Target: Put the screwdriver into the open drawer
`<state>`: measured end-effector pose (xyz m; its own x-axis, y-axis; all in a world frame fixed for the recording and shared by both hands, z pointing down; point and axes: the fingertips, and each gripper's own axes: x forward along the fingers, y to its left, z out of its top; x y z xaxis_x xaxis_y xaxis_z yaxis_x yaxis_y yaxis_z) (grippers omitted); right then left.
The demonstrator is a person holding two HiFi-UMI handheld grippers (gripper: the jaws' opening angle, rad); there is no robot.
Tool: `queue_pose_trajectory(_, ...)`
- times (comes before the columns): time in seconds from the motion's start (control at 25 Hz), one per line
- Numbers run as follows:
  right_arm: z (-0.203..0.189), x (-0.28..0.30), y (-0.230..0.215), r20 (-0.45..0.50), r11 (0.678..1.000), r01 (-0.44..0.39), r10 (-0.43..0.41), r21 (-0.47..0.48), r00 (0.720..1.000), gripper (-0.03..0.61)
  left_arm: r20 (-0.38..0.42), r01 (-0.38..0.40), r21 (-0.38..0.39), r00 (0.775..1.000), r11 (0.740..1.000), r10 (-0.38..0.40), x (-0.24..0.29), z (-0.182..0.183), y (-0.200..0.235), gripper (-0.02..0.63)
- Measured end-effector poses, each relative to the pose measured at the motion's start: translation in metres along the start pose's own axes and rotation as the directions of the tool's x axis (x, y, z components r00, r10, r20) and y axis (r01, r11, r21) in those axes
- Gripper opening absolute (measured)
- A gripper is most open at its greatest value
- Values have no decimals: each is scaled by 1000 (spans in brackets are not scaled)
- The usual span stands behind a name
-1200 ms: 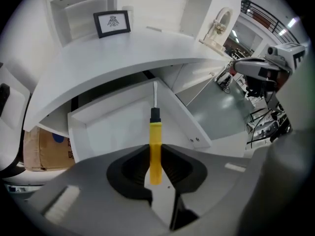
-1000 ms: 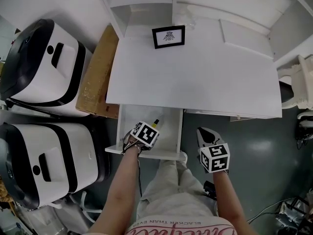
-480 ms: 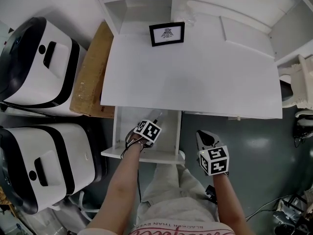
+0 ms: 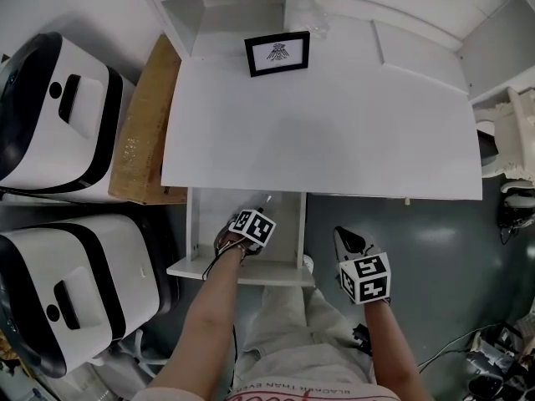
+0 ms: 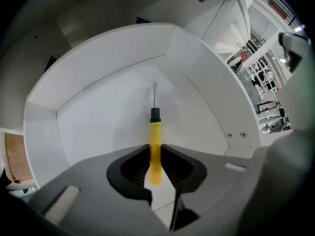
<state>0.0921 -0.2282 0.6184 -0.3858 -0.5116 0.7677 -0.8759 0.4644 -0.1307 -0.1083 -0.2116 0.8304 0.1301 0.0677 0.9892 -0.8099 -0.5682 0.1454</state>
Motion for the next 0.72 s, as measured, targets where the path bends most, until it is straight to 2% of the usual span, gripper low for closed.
queue_pose_trajectory(0.56, 5, 7, 0, -6, 1000, -8, 8, 2, 1000, 5, 37, -29, 7, 999, 1000, 29, 3, 5, 5, 84)
queue_pose_trajectory(0.68, 4, 8, 0, -5, 1000, -9, 9, 7, 1000, 5, 48, -39, -9, 998, 999, 39, 2, 5, 8, 124)
queue_pose_trajectory(0.72, 4, 8, 0, -4, 1000, -9, 9, 9, 1000, 5, 48, -29, -15, 998, 999, 30, 3, 4, 8, 172)
